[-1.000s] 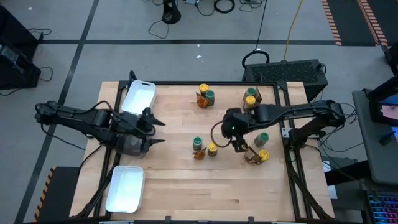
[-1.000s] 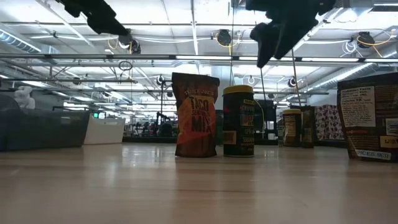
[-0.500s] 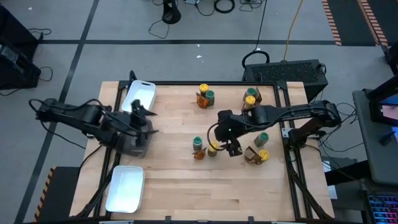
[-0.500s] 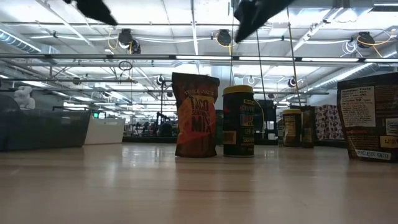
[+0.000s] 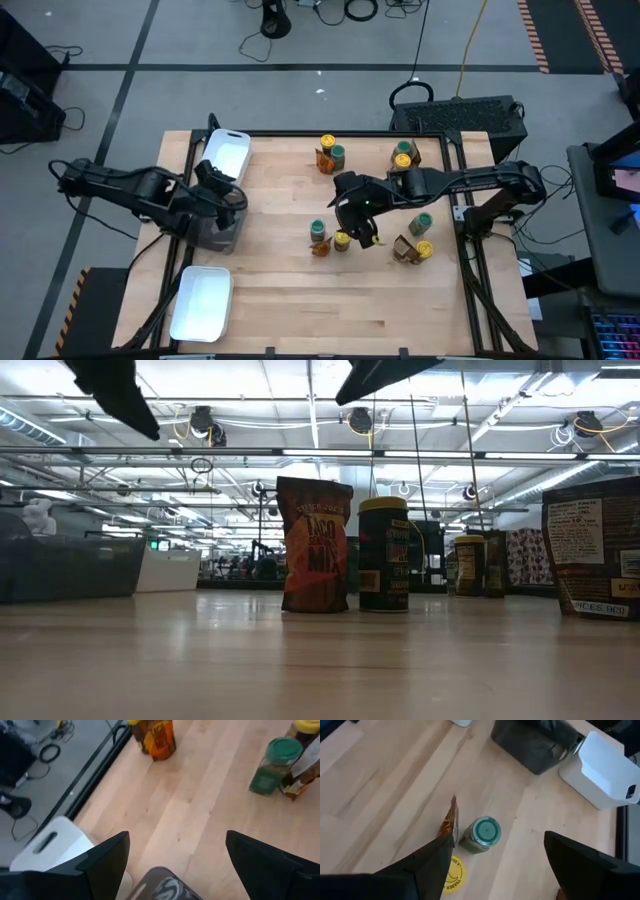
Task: Sort spices by type
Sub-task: Put the bottom left yellow seasoning bottle into the top white bin
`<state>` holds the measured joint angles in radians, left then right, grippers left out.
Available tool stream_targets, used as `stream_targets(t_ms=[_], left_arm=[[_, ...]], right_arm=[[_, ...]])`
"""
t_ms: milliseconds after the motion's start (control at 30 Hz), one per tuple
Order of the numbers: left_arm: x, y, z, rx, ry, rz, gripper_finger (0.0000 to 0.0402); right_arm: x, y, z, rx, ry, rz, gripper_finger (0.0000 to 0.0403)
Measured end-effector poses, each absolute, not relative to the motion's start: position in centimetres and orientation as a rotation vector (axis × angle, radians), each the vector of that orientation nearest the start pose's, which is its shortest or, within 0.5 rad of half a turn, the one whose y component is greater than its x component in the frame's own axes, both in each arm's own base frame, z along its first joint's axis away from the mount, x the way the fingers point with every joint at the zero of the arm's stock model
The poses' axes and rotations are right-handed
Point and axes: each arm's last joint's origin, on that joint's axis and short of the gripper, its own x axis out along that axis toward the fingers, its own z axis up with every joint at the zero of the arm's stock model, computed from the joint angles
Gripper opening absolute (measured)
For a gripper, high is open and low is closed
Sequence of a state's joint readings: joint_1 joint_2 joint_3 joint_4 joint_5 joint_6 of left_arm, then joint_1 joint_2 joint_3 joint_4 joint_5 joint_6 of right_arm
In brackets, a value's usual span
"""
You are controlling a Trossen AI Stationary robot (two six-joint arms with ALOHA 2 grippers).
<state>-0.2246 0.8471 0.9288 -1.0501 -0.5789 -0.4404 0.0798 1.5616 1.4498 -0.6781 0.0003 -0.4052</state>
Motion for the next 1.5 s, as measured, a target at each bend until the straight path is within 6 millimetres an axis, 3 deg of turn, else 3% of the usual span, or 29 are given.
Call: stream_targets(t_ms=[233, 433, 600, 700, 833, 967, 1133, 1500], left_arm=[[13.6, -0.1, 30.6, 0.057, 0.826, 0.581, 0.0334], [14.5, 1.9, 31.6, 0.116, 0.765, 0.411, 0.0334], [11.9, 3.0, 32.5, 0.089, 0.710, 0.469, 0.0334], [10.3, 2.6, 32.8, 0.026, 0.549, 0.421, 0.0334], [9.3, 2.1, 31.6, -0.047, 0.330, 0.326, 0.0334], [9.8, 1.9, 29.4, -0.078, 0.275, 0.256, 0.0334], [10.7, 2.0, 28.0, -0.046, 0.286, 0.233, 0.0334], [11.1, 2.0, 27.4, -0.029, 0.334, 0.222, 0.0334]], right_arm=[[33.0, 2.6, 32.6, -0.345, 0.841, 0.219, 0.0299], [33.2, 2.7, 32.4, -0.250, 0.853, 0.181, 0.0299], [34.0, 3.0, 31.1, -0.201, 0.894, 0.166, 0.0299], [34.6, 3.0, 30.2, -0.203, 0.923, 0.167, 0.0300], [35.3, 3.1, 28.9, -0.237, 0.960, 0.185, 0.0300], [35.5, 3.1, 28.2, -0.240, 0.999, 0.193, 0.0300], [35.4, 3.2, 27.9, -0.173, 1.027, 0.210, 0.0300], [36.9, 3.4, 24.0, -0.168, 1.167, 0.218, 0.0300]])
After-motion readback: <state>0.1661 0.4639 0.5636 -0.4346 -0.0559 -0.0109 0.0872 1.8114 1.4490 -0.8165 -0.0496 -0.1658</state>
